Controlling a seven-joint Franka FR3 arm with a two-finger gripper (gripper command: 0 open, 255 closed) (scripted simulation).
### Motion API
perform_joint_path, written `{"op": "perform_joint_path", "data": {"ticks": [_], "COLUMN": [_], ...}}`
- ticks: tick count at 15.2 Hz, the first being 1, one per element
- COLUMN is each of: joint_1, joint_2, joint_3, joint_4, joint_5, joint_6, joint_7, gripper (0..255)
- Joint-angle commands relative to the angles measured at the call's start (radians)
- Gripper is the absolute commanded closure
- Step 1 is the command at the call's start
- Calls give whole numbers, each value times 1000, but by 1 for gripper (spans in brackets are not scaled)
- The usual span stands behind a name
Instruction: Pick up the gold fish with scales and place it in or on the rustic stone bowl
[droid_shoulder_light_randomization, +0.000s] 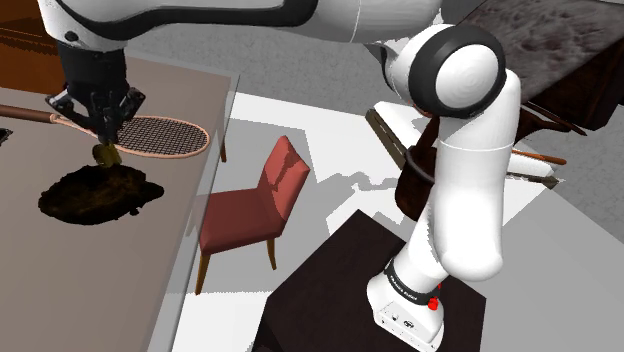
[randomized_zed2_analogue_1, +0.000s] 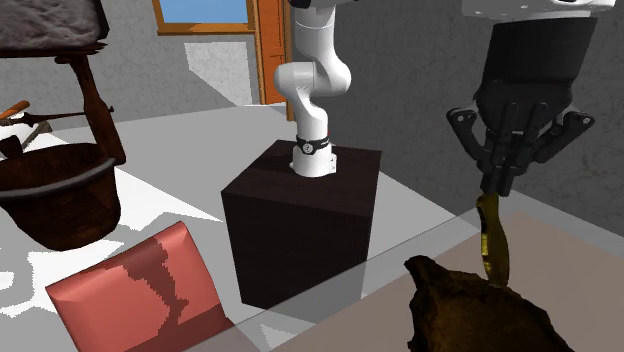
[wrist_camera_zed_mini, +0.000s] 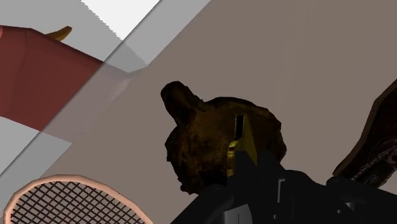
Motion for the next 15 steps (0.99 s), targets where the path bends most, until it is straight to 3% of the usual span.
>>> {"op": "perform_joint_path", "data": {"ticks": [1, 15], "joint_1": [20, 12], "joint_2": [36, 57], "joint_3": [1, -6], "joint_4": [48, -110], "joint_5": [-11, -23], "joint_6": [-13, 164], "joint_7": [18, 31], "gripper": [255, 255]}}
